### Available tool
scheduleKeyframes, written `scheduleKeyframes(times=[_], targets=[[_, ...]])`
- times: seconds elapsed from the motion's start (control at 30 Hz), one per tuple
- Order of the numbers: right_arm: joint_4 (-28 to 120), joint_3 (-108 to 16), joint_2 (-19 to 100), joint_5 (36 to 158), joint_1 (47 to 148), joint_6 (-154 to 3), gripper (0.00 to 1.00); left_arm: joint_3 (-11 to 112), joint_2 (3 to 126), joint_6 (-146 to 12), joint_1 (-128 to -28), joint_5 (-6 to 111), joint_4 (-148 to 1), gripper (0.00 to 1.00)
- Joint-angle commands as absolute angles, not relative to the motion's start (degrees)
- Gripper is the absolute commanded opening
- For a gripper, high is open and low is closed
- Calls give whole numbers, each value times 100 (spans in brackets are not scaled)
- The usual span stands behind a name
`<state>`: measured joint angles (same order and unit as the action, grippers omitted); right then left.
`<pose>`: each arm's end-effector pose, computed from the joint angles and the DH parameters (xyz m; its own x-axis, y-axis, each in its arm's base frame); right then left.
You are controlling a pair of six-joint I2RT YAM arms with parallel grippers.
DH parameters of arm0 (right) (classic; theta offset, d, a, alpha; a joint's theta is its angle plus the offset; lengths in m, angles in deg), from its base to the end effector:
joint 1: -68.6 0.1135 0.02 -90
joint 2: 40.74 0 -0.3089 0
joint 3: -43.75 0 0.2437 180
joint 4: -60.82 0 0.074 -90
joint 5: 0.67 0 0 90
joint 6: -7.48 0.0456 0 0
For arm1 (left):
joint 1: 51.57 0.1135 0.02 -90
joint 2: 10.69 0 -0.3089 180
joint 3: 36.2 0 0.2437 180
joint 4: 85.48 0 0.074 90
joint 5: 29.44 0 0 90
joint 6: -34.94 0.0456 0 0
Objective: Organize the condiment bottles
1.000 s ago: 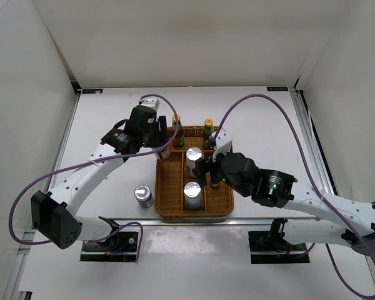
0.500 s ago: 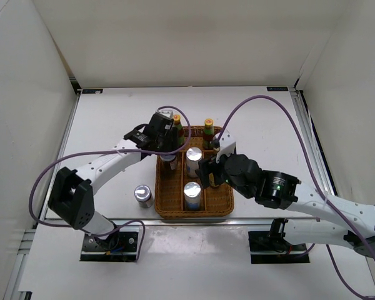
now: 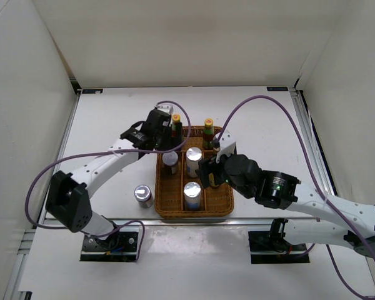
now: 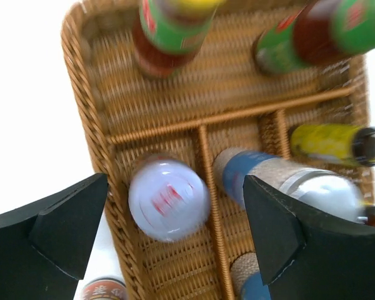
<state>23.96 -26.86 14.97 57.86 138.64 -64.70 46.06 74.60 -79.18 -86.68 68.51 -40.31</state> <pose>0.0859 0.1669 0.3892 -0.3163 -0.1063 -0.9427 -0.5668 0.8180 0.0980 0.2633 -0.1774 0.3196 -0.7585 0.0386 -0.6505 0.2018 0.9631 -0.1783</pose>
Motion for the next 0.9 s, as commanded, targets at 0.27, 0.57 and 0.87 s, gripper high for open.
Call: scheduleKeyframes(times=[0.27,0.57,0.87], targets=[[2635,-2473,1393,5646,13874,-6345,91,3616,4761,-8475,-8699,7313,-2925,100],[2688,-2657,1718,5751,13874,-6398,91,3246,4731,-9996,-8699,6516,-1271,100],[2741,-2605,1771,5751,13874,-6398,93,2894,5030,-10322,-8699,6196,-689,100]])
